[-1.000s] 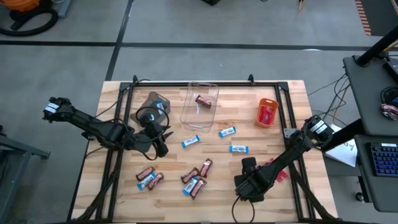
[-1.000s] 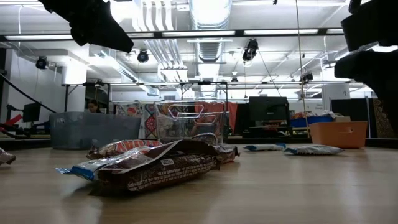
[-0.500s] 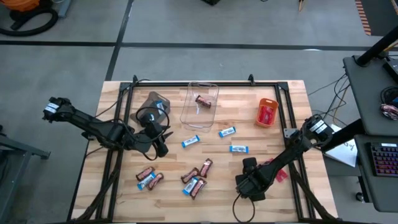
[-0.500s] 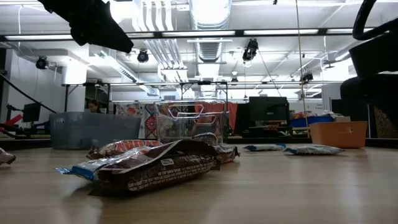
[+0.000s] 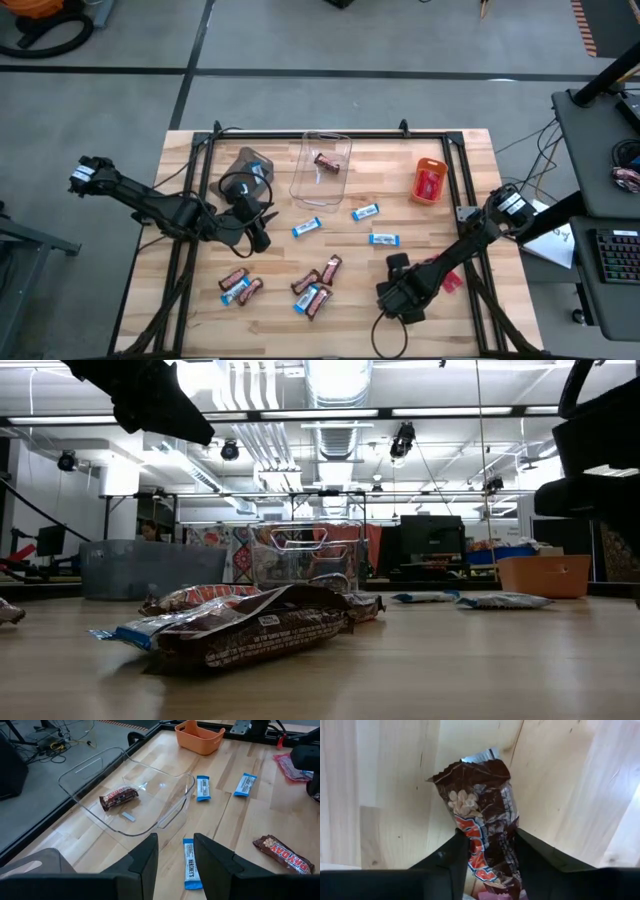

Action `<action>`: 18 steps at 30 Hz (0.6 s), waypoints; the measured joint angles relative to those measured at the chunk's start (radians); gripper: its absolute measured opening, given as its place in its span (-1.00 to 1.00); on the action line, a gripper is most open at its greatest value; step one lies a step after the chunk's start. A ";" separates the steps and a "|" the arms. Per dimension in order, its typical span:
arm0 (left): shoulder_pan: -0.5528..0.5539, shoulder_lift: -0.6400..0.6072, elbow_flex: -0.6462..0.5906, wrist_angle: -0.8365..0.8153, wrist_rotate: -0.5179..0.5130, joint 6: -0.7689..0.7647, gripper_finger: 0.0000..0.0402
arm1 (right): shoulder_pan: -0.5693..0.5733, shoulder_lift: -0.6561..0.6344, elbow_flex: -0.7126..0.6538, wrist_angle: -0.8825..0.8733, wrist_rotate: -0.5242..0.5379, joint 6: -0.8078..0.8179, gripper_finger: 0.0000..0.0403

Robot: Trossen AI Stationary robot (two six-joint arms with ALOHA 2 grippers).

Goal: Sort candy
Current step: Put the brown chocolate into the transparent bin

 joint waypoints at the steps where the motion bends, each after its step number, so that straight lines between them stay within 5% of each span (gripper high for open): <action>1: 0.000 0.000 0.000 0.000 0.000 0.000 -0.46 | 0.000 0.000 0.003 -0.003 0.000 -0.004 -0.36; 11: 0.000 0.000 0.000 0.001 0.000 0.004 -0.46 | -0.072 -0.070 0.103 -0.058 0.031 -0.112 -0.58; 18: 0.000 0.000 0.000 -0.008 0.000 0.012 -0.46 | -0.215 -0.175 0.182 -0.042 0.204 -0.296 -0.66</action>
